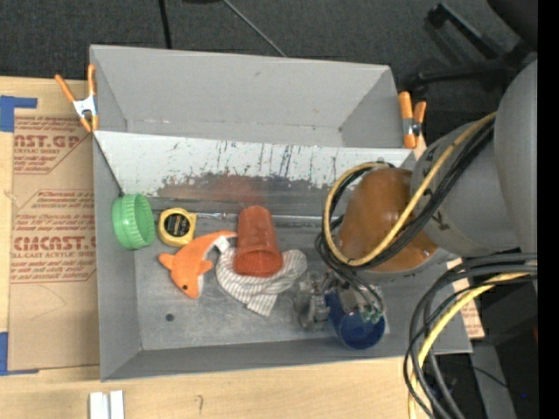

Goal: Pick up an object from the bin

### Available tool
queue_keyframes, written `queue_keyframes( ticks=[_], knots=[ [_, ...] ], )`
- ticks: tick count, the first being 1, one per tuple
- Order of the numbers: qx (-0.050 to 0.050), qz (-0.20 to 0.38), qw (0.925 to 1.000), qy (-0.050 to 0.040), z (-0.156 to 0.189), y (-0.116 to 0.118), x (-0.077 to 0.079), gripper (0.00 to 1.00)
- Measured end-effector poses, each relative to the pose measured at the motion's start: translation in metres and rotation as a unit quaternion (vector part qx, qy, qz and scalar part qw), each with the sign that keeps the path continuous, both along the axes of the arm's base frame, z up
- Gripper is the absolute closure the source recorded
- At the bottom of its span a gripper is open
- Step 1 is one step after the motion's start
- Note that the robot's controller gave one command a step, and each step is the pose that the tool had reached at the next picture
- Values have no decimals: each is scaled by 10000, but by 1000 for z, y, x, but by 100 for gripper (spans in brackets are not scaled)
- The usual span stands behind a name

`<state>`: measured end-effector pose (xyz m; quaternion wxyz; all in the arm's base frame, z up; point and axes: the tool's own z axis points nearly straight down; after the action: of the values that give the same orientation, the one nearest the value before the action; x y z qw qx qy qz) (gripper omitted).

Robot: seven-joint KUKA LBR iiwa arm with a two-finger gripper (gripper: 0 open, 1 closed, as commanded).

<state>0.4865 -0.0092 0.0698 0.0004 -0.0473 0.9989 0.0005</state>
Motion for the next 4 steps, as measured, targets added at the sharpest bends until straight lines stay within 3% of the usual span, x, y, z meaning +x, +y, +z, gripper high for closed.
queue_keyframes(
  ticks=[2,3,4],
  knots=[
    [1,19,10000,-4,30,30,19,100],
    [0,-47,10000,4,50,45,17,100],
    [-3,-449,9990,-1,69,53,17,0]
  ],
)
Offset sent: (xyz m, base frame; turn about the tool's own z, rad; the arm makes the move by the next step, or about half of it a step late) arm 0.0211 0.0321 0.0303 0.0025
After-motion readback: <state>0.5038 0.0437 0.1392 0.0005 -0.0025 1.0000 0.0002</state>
